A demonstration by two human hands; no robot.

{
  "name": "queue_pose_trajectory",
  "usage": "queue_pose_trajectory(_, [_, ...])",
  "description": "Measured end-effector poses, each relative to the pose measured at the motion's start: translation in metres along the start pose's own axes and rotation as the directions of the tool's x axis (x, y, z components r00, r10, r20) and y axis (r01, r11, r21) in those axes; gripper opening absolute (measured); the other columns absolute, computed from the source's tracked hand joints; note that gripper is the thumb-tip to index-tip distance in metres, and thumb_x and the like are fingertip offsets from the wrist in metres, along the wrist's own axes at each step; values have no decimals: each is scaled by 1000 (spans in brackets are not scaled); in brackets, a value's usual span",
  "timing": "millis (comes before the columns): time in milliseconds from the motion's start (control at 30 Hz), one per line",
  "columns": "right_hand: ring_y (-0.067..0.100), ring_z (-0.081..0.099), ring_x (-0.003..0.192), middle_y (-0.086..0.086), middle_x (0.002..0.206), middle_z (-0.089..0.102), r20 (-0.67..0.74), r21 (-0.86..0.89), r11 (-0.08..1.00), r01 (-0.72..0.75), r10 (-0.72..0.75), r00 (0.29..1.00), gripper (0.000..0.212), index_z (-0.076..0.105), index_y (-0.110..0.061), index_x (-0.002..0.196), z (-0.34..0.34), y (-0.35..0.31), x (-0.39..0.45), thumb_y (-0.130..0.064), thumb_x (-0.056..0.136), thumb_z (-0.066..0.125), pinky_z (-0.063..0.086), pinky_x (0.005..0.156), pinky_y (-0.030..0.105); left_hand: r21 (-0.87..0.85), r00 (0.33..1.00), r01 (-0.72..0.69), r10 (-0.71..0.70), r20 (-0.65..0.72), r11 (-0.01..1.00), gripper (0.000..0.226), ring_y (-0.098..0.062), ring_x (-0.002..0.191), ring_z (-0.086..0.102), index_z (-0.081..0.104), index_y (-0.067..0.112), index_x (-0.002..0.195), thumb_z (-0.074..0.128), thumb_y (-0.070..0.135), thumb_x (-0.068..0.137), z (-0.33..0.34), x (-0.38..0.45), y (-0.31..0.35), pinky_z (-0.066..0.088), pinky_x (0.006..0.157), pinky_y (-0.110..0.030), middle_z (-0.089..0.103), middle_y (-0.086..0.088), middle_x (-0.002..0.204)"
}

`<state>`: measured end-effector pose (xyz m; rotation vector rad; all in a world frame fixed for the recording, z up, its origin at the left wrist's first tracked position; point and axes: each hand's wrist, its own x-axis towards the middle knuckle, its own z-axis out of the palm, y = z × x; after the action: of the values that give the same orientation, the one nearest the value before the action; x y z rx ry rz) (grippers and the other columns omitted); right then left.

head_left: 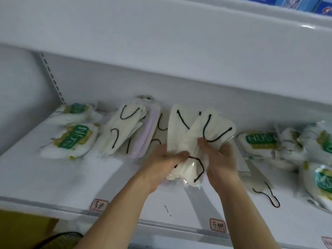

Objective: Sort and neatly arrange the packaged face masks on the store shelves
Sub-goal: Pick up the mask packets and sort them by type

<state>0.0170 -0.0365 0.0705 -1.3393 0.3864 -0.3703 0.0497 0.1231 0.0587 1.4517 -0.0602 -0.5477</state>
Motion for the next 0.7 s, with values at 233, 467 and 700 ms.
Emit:
queue_pose_trajectory(233, [21,74,93,11,113,70,278,-202,975,90,-31,960,34,55,-19,131,107,10,20,-7,99,61,63,77,38,-42,758,-269,184,-626,962,15,-16,97,74,74,25,104,70,13,95,-107,-42,-12,58,79,-31,78,7,99])
queue_pose_trajectory(467, [27,33,148,-4,152,49,866,-499,3,867,21,499,48,62,-31,135,180,57,42,-5,95,59,28,110,36,-129,628,-209,32,-777,969,27,-20,102,68,63,24,123,62,12,99,-163,-97,-35,59,67,-31,72,6,111])
queue_pose_trajectory(700, [2,42,50,-8,61,44,92,-457,777,432,-442,892,41,40,-20,67,164,44,8,-16,104,57,34,51,14,-331,720,-204,-87,-688,922,27,-29,103,71,65,17,124,57,6,101,-172,-111,-38,60,75,-43,76,-6,111])
